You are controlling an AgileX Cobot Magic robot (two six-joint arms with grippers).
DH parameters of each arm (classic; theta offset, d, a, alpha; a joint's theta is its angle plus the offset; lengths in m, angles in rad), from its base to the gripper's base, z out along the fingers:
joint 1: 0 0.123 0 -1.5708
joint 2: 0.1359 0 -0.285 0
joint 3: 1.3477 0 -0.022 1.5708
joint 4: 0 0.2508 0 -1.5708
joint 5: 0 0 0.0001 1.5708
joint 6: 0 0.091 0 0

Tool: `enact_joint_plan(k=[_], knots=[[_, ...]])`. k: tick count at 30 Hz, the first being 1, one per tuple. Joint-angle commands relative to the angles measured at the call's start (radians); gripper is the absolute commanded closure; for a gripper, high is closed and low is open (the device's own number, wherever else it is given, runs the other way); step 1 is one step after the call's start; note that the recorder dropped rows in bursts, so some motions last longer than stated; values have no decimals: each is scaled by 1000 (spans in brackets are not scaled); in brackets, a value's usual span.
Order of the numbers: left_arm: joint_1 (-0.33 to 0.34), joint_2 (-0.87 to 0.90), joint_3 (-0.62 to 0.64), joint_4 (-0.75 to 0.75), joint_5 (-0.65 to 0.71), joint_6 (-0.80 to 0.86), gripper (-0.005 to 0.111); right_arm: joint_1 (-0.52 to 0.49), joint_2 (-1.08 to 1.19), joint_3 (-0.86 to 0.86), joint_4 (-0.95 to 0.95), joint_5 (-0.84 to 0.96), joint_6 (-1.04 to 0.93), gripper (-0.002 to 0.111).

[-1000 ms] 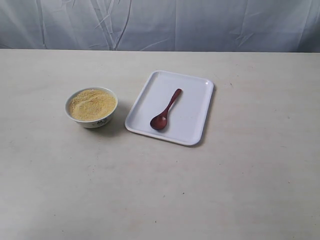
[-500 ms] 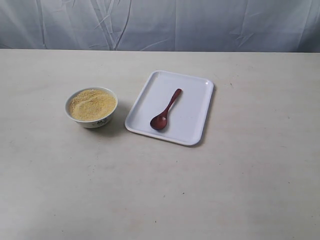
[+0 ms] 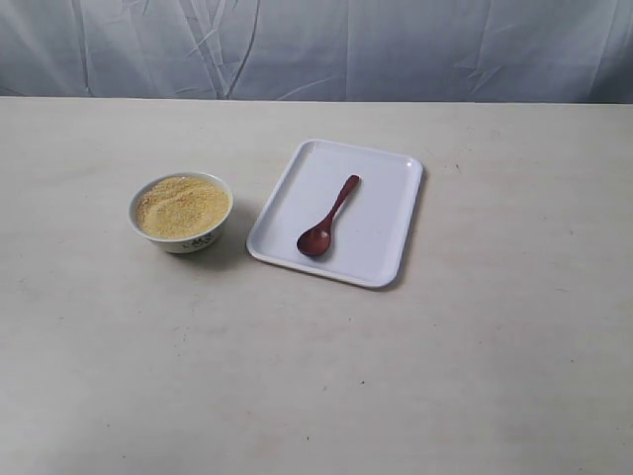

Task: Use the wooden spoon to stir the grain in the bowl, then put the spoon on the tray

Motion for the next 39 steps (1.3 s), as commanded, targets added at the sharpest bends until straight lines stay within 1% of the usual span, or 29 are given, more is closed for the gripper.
enact_joint_plan(k=[1,7,8,10,17,22,25,28,32,36,39], knots=[[1,-5,5,14,-5,0,107,-7,-5,88,-12,-47,-6,108],[1,-5,5,16,-5,0,107,-7,-5,193,-19,-58,31,108],[1,-5,5,16,-5,0,107,-7,-5,209,-26,-85,48,108],[1,-5,5,16,-5,0,107,-7,-5,225,-37,-125,75,108],[1,-5,5,16,-5,0,107,-7,-5,289,-43,-141,122,108],[1,-5,5,16,-5,0,107,-7,-5,359,-133,-193,179,108],[1,-5,5,16,-5,0,107,-7,-5,384,-149,-210,189,108],[1,-5,5,16,-5,0,107,-7,-5,392,-184,-237,189,108],[1,-5,5,16,-5,0,107,-7,-5,392,-313,-242,189,108],[1,-5,5,16,-5,0,107,-7,-5,392,-318,-242,189,108],[1,-5,5,19,-5,0,107,-7,-5,392,-266,-240,189,108]])
